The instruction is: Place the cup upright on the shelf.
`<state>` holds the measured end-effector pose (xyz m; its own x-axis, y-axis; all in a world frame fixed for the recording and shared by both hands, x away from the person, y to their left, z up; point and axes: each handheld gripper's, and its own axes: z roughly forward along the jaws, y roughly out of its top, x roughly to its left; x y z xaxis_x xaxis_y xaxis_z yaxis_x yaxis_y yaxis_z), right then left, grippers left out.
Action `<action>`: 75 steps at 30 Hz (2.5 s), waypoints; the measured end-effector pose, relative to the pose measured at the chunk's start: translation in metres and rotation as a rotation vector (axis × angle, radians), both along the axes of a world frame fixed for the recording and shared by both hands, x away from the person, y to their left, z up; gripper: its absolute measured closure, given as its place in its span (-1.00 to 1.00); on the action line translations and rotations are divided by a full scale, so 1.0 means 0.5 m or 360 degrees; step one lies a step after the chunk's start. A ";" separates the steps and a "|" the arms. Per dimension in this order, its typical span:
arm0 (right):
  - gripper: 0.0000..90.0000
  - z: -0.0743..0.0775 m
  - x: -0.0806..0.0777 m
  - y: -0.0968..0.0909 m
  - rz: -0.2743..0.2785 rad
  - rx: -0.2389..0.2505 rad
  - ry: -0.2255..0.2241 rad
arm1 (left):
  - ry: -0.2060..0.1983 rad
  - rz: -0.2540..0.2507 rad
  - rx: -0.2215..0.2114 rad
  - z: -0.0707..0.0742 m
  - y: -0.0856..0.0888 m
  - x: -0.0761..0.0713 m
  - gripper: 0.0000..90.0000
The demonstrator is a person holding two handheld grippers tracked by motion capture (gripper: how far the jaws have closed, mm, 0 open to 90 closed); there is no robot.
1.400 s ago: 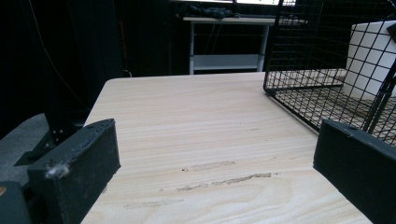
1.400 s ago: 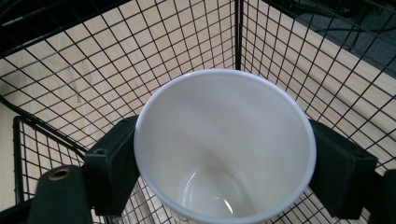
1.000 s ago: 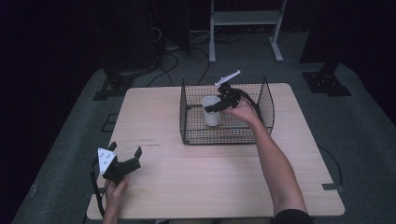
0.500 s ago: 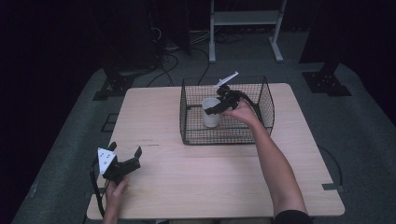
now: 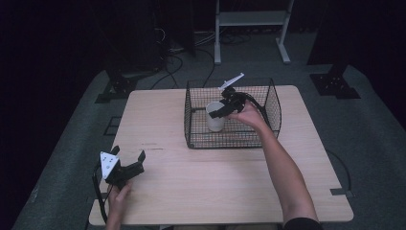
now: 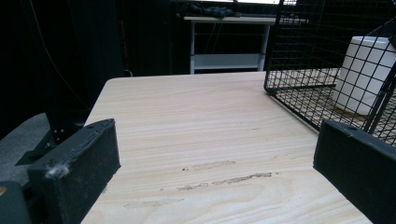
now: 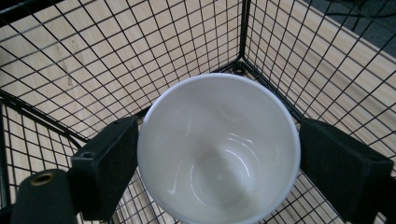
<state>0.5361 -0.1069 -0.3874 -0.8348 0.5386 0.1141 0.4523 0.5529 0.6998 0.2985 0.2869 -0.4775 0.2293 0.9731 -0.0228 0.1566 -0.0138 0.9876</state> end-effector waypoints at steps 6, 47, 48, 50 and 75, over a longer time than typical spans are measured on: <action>-0.72 0.021 -0.008 -0.008 0.0002 0.0067 -0.0024 | -0.0001 0.0002 0.0000 0.000 0.000 0.001 -1.00; -0.69 0.088 -0.152 -0.148 0.0048 0.0330 -0.0065 | -0.0003 -0.0001 0.0013 0.000 -0.003 0.000 -1.00; -0.69 0.090 -0.156 -0.150 0.0054 0.0335 -0.0068 | -0.0003 -0.0001 0.0015 0.000 -0.003 0.000 -1.00; -0.69 0.091 -0.163 -0.152 0.0059 0.0343 -0.0071 | -0.0004 -0.0003 0.0018 0.000 -0.003 -0.001 -1.00; -0.69 0.063 -0.232 -0.189 0.0118 0.0367 -0.0052 | -0.0003 -0.0005 0.0022 0.000 -0.004 0.000 -1.00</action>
